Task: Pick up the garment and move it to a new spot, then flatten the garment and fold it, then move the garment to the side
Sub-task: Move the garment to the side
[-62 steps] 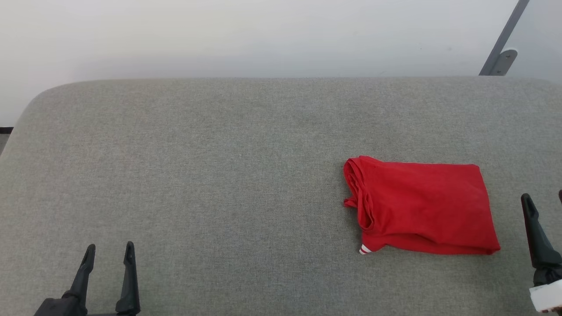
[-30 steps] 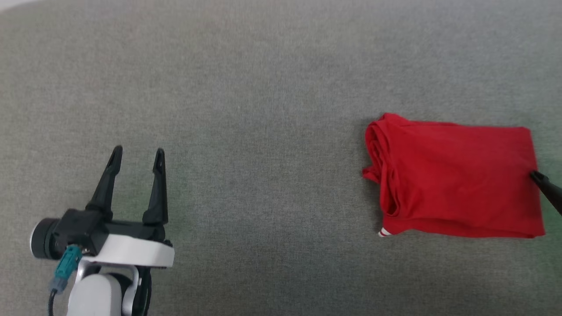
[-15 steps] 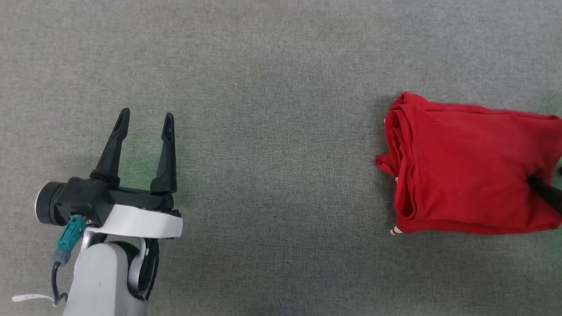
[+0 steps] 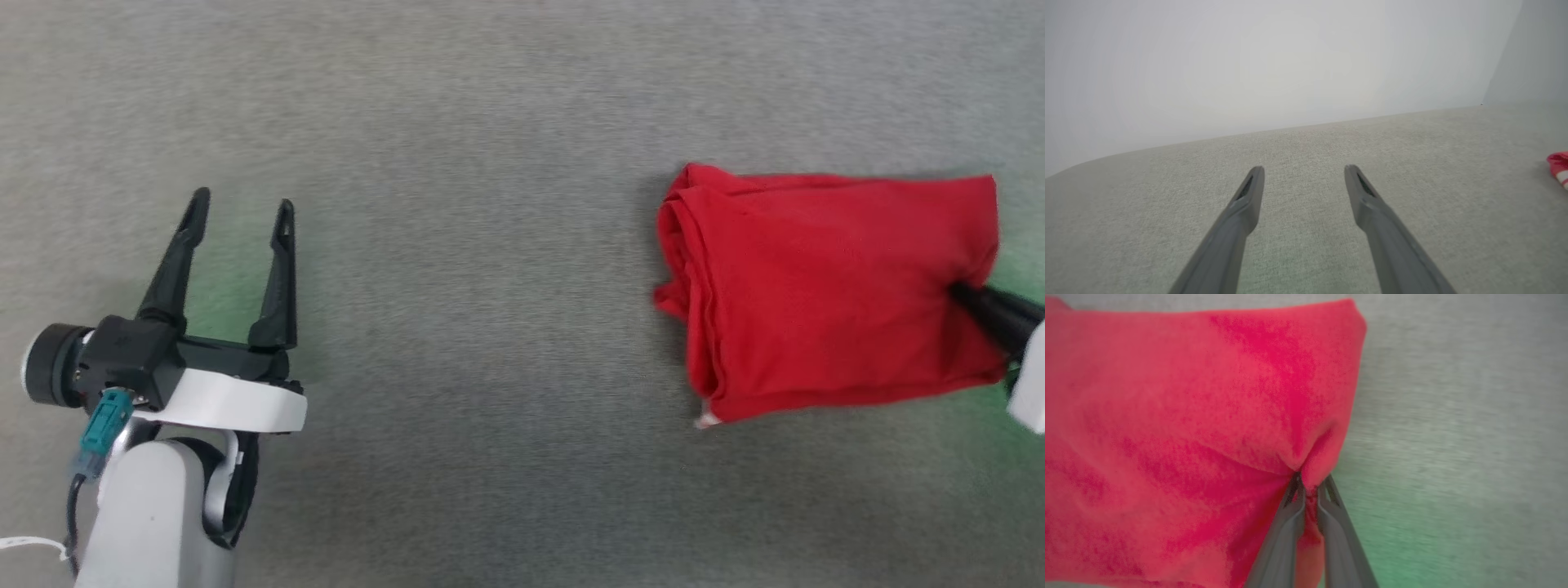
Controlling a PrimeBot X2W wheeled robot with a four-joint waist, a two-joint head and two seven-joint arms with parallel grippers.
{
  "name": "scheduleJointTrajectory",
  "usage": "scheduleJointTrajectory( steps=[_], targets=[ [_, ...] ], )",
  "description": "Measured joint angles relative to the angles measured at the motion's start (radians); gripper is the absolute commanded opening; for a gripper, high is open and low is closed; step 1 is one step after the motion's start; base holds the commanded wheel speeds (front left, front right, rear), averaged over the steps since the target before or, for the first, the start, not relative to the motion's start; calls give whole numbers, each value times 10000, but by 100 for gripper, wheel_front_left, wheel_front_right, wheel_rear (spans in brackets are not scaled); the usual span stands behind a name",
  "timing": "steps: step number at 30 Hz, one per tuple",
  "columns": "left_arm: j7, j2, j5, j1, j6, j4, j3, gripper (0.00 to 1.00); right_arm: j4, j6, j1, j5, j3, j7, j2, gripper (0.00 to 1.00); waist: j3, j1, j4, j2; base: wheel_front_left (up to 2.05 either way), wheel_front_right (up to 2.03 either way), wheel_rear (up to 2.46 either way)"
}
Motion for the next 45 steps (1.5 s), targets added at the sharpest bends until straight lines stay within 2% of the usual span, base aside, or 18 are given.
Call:
scheduleJointTrajectory(
  steps=[10, 15, 18, 23, 30, 41, 43, 44, 45],
  targets=[
    [2, 1137, 25, -645, 0, -328, -846, 100, 1360, -4, -507, -56, -1875, -1563, -176, 0, 372, 0, -1472, 0, 0, 0, 0],
    [0, 1781, 105, -1943, 0, -441, -1708, 100, 2520, -27, -1350, -209, -2765, -2280, -251, 0, 1064, 0, -1991, 0, 0, 0, 0],
    [2, 2128, 105, -3196, 0, -297, -2479, 100, 3670, -27, -2180, -495, -3070, -2890, -205, 0, 1681, 0, -2328, 0, 0, 0, 0],
    [0, 2360, 102, -4397, 0, -142, -3198, 100, 4934, -27, -3284, -846, -3106, -3705, -211, 0, 2357, 0, -2596, 0, 0, 0, 0],
    [-27, 2456, 98, -5545, 0, -157, -3703, 100, 6640, -27, -4625, -1597, -2794, -4765, -309, 0, 3019, 0, -2665, 0, 0, 0, 0],
    [-27, 2401, 69, -5797, -25, -184, -3710, 100, 8335, -27, -5746, -1931, -1956, -5685, -314, 0, 3166, 0, -2570, 0, 0, 0, 0],
    [-27, 2370, 67, -5783, -25, -127, -3666, 100, 8518, -27, -5823, -1906, -1772, -5785, -387, 33, 3117, 0, -2558, 0, 0, 0, 0],
    [-27, 2347, 54, -5767, -23, -90, -3643, 100, 8581, -27, -5842, -1873, -1722, -5889, -403, 56, 3074, 0, -2550, 0, 0, 0, 0],
    [-27, 2314, 31, -5739, -13, -54, -3616, 100, 8642, -27, -5848, -1850, -1689, -5990, -451, 95, 3020, -1, -2537, 0, 0, 0, 0]
  ],
)
